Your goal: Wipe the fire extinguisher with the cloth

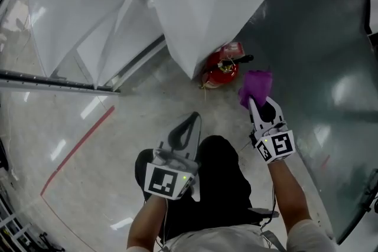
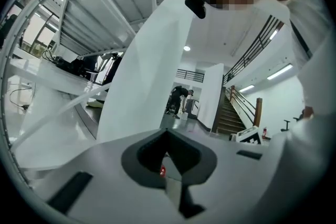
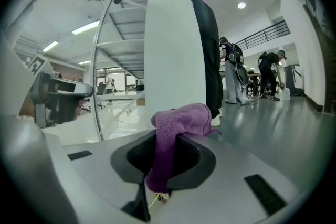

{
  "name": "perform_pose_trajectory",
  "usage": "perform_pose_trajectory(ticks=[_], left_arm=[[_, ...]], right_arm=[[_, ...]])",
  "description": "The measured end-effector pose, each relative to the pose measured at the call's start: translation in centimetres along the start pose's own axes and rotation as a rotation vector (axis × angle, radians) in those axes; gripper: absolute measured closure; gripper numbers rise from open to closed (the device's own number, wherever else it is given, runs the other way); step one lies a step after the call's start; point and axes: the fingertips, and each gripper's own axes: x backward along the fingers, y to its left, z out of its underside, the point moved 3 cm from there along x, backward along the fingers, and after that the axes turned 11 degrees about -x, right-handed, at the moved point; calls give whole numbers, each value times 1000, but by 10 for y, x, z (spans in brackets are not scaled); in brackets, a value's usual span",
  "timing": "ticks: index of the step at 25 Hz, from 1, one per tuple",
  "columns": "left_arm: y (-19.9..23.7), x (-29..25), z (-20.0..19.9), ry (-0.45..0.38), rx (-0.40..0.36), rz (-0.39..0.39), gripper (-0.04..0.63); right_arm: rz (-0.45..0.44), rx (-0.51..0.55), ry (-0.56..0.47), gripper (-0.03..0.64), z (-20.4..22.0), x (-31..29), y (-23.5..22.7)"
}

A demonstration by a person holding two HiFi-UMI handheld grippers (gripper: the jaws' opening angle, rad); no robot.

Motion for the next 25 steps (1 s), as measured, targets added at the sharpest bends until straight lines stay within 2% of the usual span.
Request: perform_pose_trajectory(ticks=[6, 10, 13, 18, 22, 25], left_arm=[[-12, -30, 70, -22, -36, 28, 591], [-11, -43, 99, -64, 0, -9, 591], [-16, -47, 99, -49, 51, -4, 591], [-27, -56, 98, -28, 41, 48, 591], [-29, -52, 105, -20, 43, 29, 591], [-29, -45, 102, -20, 51, 25, 591]], right_arm=[[86, -10, -37, 555, 83, -21, -50], [145, 18, -37, 555, 116, -31, -66], [174, 4, 9, 555, 131, -40, -71], [218, 89, 110, 555, 152, -65, -83], [257, 133, 164, 555, 166, -79, -99], [248, 172, 211, 555, 175, -85, -98]])
